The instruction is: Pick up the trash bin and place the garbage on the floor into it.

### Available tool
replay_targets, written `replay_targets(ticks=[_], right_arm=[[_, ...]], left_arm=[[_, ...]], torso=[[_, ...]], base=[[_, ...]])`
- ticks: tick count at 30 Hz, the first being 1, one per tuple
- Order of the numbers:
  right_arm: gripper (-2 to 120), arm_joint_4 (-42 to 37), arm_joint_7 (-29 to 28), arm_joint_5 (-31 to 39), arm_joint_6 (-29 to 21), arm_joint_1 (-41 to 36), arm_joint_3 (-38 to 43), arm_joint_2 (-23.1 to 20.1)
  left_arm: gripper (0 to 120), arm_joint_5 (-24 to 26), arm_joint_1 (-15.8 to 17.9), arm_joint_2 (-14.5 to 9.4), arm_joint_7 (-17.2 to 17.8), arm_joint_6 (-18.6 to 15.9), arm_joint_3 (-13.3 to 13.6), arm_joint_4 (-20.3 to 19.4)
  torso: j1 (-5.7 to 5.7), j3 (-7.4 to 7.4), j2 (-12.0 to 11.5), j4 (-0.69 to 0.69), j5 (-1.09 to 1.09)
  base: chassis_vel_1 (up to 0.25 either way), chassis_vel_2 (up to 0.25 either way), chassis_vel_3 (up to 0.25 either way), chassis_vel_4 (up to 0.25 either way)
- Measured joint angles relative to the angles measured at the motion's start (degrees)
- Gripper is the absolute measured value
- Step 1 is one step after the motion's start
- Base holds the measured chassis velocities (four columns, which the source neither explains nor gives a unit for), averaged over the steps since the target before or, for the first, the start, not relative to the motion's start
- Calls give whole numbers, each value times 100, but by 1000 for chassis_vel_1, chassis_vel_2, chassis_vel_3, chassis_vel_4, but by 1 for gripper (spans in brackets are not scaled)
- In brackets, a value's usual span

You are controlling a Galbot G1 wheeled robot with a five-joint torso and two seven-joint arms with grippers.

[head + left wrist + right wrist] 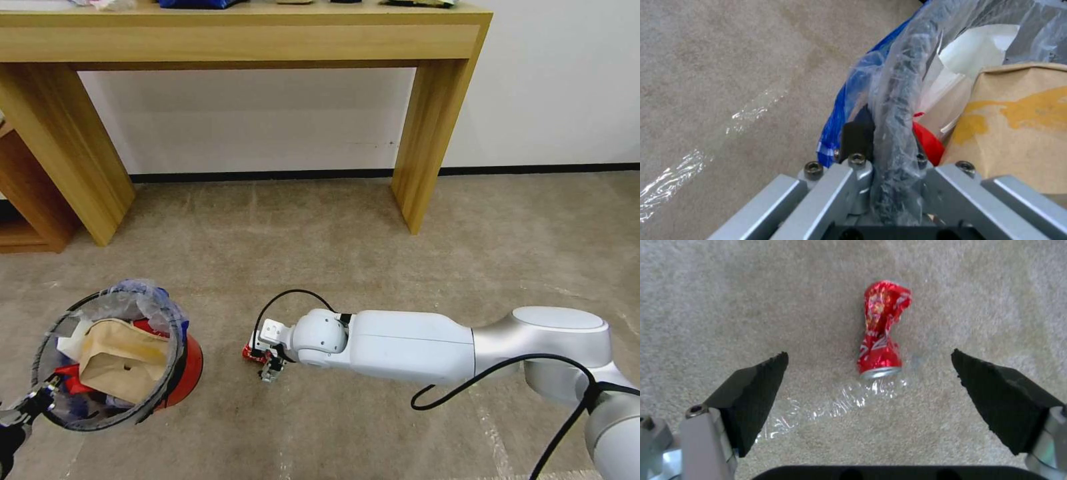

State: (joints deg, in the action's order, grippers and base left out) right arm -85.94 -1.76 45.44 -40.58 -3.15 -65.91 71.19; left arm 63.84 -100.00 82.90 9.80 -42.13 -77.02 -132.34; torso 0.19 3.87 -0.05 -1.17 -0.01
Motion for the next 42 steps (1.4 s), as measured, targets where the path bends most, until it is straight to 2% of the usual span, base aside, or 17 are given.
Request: replay_targets(ticks=[18,28,42], right_arm=[[95,200,-184,114,235,-294,163,-1],[95,1056,-89,32,537,-471,419,304],[95,1860,38,-168,997,-590,561,573]], left_arm=[[1,-66,-40,47,3,0,70,-58],[1,-96,-59,76,2,0,86,-94],[1,-135,-29,104,-1,0,107,-86]], torso=[[0,0,0,0,0],[0,0,0,1,0],[0,0,0,0,-1]], base=[[0,0,0,0],[0,0,0,0],[0,0,0,0]])
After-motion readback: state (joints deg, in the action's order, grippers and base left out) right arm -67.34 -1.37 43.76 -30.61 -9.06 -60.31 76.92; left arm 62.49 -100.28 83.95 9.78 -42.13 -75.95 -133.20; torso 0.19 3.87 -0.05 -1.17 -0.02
